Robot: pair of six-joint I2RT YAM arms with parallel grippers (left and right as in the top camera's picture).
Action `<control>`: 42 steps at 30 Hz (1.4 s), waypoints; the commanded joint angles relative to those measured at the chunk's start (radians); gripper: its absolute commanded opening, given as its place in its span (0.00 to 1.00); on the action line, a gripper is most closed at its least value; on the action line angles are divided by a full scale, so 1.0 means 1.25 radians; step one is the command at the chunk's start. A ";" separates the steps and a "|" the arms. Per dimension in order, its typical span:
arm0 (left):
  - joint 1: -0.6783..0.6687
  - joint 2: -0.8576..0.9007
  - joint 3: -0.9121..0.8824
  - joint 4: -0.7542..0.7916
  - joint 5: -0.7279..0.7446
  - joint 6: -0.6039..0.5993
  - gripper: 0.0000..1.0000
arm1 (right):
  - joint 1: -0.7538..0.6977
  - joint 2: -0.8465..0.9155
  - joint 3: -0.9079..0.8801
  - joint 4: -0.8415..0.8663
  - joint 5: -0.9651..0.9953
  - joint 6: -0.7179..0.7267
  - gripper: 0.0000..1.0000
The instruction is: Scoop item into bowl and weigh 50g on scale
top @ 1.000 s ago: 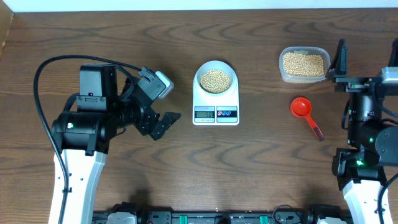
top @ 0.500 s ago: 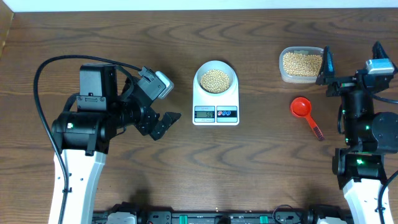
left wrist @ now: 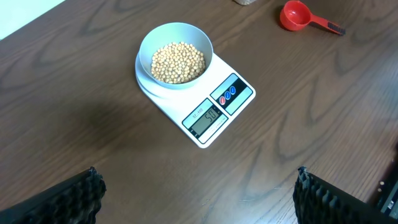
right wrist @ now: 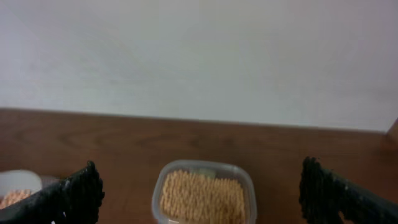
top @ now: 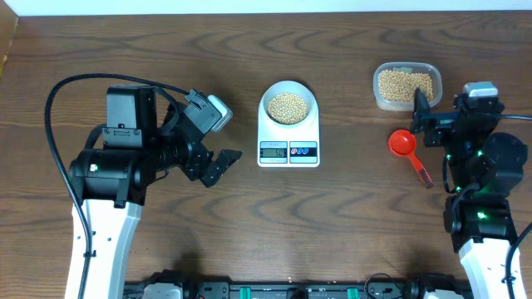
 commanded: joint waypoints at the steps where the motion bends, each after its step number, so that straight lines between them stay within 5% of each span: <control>1: 0.005 -0.004 0.023 -0.001 0.016 -0.004 0.99 | 0.005 -0.002 0.009 -0.035 -0.069 -0.035 0.99; 14: 0.005 -0.004 0.023 -0.001 0.016 -0.004 0.99 | 0.026 -0.136 -0.048 -0.226 -0.098 -0.114 0.99; 22: 0.005 -0.004 0.023 -0.001 0.016 -0.004 0.99 | 0.026 -0.340 -0.285 0.010 -0.097 -0.102 0.99; 42: 0.005 -0.004 0.023 -0.001 0.016 -0.004 0.99 | 0.026 -0.639 -0.485 -0.063 -0.103 -0.084 0.99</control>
